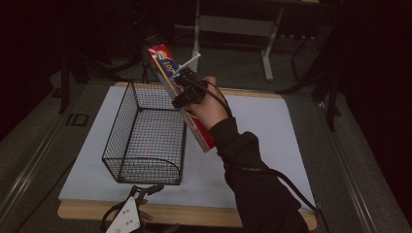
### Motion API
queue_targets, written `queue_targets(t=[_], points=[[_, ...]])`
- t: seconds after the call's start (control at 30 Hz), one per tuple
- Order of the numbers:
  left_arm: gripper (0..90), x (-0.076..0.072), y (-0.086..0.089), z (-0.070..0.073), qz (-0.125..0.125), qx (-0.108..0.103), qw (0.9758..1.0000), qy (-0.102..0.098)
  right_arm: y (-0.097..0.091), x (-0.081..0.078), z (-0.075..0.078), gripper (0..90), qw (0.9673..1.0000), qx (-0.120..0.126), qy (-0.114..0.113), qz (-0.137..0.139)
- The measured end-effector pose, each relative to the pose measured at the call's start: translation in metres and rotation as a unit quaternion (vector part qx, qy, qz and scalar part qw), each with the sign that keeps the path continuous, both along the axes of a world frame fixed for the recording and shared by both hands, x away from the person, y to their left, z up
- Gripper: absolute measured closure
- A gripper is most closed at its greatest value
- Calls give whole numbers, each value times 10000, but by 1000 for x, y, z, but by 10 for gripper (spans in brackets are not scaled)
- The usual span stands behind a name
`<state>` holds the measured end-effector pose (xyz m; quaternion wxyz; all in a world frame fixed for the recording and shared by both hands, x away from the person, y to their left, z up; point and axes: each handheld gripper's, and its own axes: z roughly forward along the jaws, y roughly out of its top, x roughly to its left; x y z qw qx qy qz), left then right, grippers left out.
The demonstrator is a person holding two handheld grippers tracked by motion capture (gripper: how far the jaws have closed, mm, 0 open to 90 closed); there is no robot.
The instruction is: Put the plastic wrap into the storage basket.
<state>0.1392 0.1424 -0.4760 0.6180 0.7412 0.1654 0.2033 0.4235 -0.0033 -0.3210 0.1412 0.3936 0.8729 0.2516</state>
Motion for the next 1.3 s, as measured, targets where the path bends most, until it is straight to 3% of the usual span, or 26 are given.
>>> queue_targets(t=[0.2,0.5,0.67,0.77,0.9,1.13,1.3], points=[[2,0,1,1,-17,-47,10000,-4,26,1,4,397,9999,53,-68,71],[2,-1,3,2,-69,-28,10000,-26,52,4,-1,397,9997,162,-108,126],[2,-2,4,3,-75,-52,10000,-40,70,7,-10,396,9997,127,-40,205],[2,-2,4,4,-79,-83,9999,-27,76,7,-15,397,9994,289,-46,199],[2,-3,4,4,-89,-65,9999,-34,86,8,-21,397,9993,296,-113,191],[2,-3,5,3,-104,-52,9999,-26,103,4,-34,397,9977,598,133,286],[2,-4,5,3,-106,-34,9999,-42,113,0,-48,397,9986,438,7,304]])
